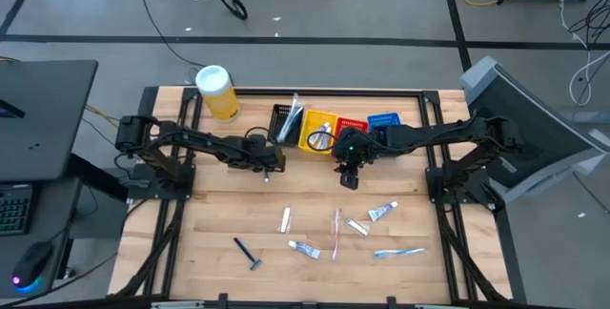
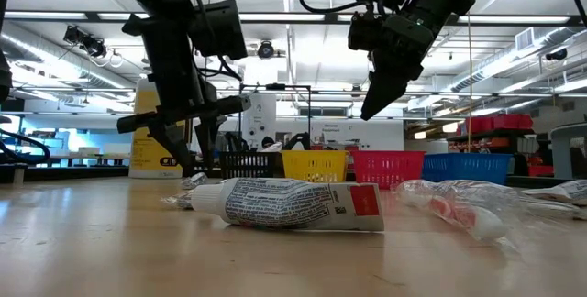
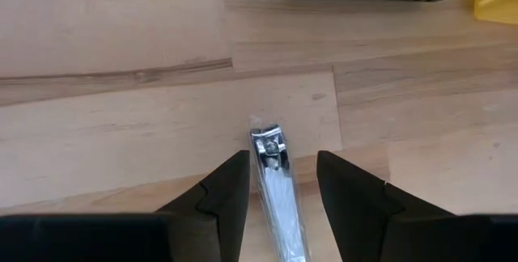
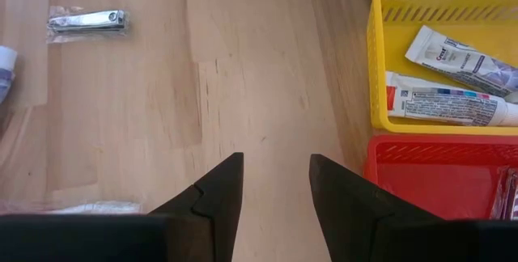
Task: Pick & Place Travel size toiletries
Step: Put the silver nail cutter into the red bin
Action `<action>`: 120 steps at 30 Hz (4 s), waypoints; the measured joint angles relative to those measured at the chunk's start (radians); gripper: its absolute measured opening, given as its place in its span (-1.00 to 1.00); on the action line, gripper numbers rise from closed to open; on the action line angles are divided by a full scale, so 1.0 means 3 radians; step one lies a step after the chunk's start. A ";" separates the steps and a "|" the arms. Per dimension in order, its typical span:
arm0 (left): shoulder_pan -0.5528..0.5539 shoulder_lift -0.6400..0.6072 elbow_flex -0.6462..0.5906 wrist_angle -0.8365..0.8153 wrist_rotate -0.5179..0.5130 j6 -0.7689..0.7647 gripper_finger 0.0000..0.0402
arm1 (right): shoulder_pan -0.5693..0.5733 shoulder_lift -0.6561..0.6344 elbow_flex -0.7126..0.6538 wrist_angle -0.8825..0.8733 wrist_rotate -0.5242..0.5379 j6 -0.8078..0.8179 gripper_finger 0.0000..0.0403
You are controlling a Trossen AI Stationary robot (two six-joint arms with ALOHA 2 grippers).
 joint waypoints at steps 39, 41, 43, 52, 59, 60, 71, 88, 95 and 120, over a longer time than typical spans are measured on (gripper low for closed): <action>0.0095 0.0296 0.0006 0.0120 0.0047 0.0355 -0.53 | -0.0001 0.0000 -0.0005 0.0084 -0.0003 0.0002 -0.25; 0.0095 0.0298 0.0005 0.0162 0.0016 0.0406 -0.60 | -0.0001 0.0000 -0.0022 0.0172 -0.0003 0.0002 -0.25; 0.0095 0.0306 0.0023 0.0195 -0.0023 0.0470 -0.64 | -0.0001 0.0000 -0.0091 0.0354 -0.0004 0.0018 -0.25; 0.0050 0.0318 0.0281 0.0810 0.0017 0.1209 -0.59 | -0.0001 0.0000 -0.0639 0.1396 -0.0109 0.0269 -0.25; 0.0045 0.0311 0.0583 0.1862 0.0394 0.2293 -0.65 | -0.0001 0.0000 -0.0997 0.2176 -0.0421 0.0277 -0.25; 0.0045 0.0308 0.0618 0.2015 0.0442 0.2433 -0.64 | -0.0001 0.0000 -0.1035 0.2249 -0.0426 0.0297 -0.25; 0.0012 0.0308 0.0777 0.2369 0.0576 0.3179 -0.65 | -0.0011 -0.0001 -0.1087 0.2822 -0.0435 0.0275 -0.25; -0.0052 0.0263 0.0781 0.2731 0.0591 0.3450 -0.61 | -0.0167 -0.0422 -0.1088 0.2824 -0.0521 0.0028 -0.25; -0.0051 0.0268 0.0779 0.2790 0.0628 0.3480 -0.64 | -0.0159 -0.0482 -0.1088 0.2708 -0.0521 0.0024 -0.25; -0.0050 0.0268 0.0773 0.2861 0.0800 0.3521 -0.56 | -0.0123 -0.0484 -0.1087 0.2695 -0.0532 0.0122 -0.68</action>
